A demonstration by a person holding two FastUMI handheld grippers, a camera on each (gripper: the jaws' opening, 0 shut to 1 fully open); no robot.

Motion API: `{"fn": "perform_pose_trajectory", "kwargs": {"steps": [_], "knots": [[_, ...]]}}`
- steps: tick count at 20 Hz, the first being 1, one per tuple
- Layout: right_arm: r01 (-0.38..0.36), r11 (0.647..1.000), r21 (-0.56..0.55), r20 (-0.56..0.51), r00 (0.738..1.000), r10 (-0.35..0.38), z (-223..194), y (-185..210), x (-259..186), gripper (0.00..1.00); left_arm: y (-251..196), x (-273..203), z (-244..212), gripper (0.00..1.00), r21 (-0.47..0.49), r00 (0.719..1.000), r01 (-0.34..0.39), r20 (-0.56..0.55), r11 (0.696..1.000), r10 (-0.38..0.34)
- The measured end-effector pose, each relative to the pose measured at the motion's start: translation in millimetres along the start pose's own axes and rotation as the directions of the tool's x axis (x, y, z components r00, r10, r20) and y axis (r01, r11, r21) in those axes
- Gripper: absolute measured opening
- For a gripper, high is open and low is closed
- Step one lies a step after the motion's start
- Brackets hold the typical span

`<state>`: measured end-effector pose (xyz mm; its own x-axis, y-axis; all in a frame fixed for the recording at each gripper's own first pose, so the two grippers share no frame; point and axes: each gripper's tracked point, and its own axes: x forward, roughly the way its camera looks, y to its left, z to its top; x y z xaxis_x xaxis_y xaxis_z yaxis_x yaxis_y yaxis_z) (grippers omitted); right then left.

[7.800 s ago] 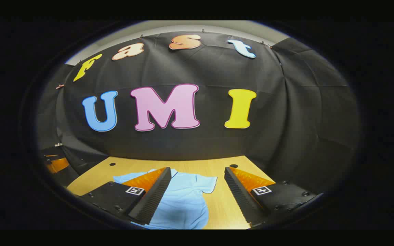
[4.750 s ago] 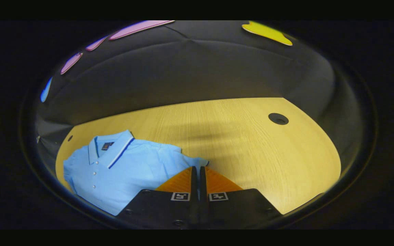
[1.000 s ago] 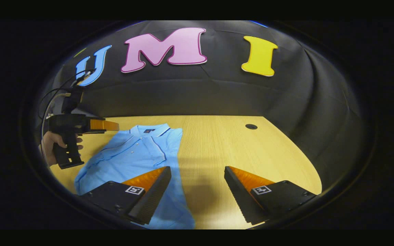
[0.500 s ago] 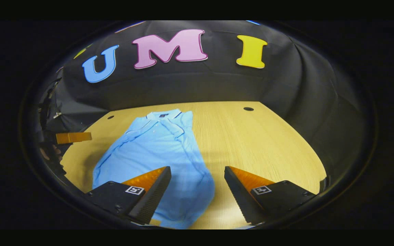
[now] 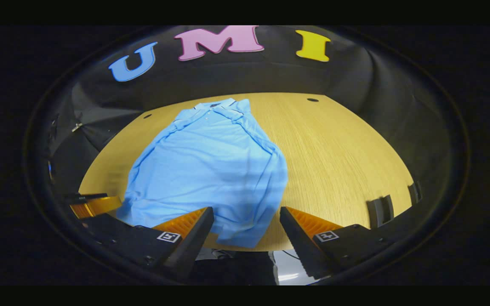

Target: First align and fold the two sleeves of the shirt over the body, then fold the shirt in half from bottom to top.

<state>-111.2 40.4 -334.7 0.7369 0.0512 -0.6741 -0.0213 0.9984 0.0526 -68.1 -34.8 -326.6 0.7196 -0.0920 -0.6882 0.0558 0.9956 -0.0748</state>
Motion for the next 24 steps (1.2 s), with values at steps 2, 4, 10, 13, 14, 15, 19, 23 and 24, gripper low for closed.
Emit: {"fn": "perform_pose_trajectory", "kwargs": {"steps": [2, 4, 10, 13, 14, 15, 19, 23, 24], "knots": [[0.009, 0.999, 0.036, -0.035, 0.999, -0.008, -8, -4, 6, 0.93, -6, 6, -12, 0.97, 0.028, 0.999, -0.021, -0.025, 0.999, 0.021], [0.024, 0.999, 0.023, -0.068, 0.997, -0.022, -17, -11, 15, 0.99, -7, 15, -19, 0.98, 0.036, 0.998, -0.046, -0.043, 0.998, 0.047], [0.011, 0.995, -0.102, -0.065, 0.998, -0.018, -17, -2, 20, 0.96, -11, 22, -13, 0.94, 0.079, 0.997, -0.075, -0.03, 0.994, 0.077], [-0.009, 0.994, -0.109, -0.077, 0.997, 0.001, -11, 8, 27, 0.63, -25, 30, -10, 0.63, 0.097, 0.998, -0.051, -0.036, 0.994, 0.055], [-0.028, 0.994, -0.106, -0.09, 0.996, 0.019, -11, 10, 27, 0.34, -29, 32, -7, 0.52, 0.092, 0.998, -0.044, -0.032, 0.995, 0.047], [-0.033, 0.995, -0.093, -0.094, 0.995, 0.024, -9, 11, 27, 0.36, -33, 33, -6, 0.4, 0.082, 0.999, -0.039, -0.025, 0.996, 0.041], [-0.141, 0.988, -0.057, -0.157, 0.979, 0.131, -10, 23, 27, 0.05, -40, 38, -1, 0.08, -0.003, 0.999, 0.016, -0.029, 1.0, -0.016], [-0.173, 0.983, -0.068, -0.139, 0.977, 0.162, -5, 21, 28, 0.0, -38, 34, 4, 0.06, -0.073, 0.996, 0.066, -0.058, 0.995, -0.07], [-0.174, 0.981, -0.081, -0.127, 0.978, 0.163, 0, 20, 28, 0.05, -39, 30, 5, 0.06, -0.09, 0.996, 0.069, -0.053, 0.994, -0.074]]}}
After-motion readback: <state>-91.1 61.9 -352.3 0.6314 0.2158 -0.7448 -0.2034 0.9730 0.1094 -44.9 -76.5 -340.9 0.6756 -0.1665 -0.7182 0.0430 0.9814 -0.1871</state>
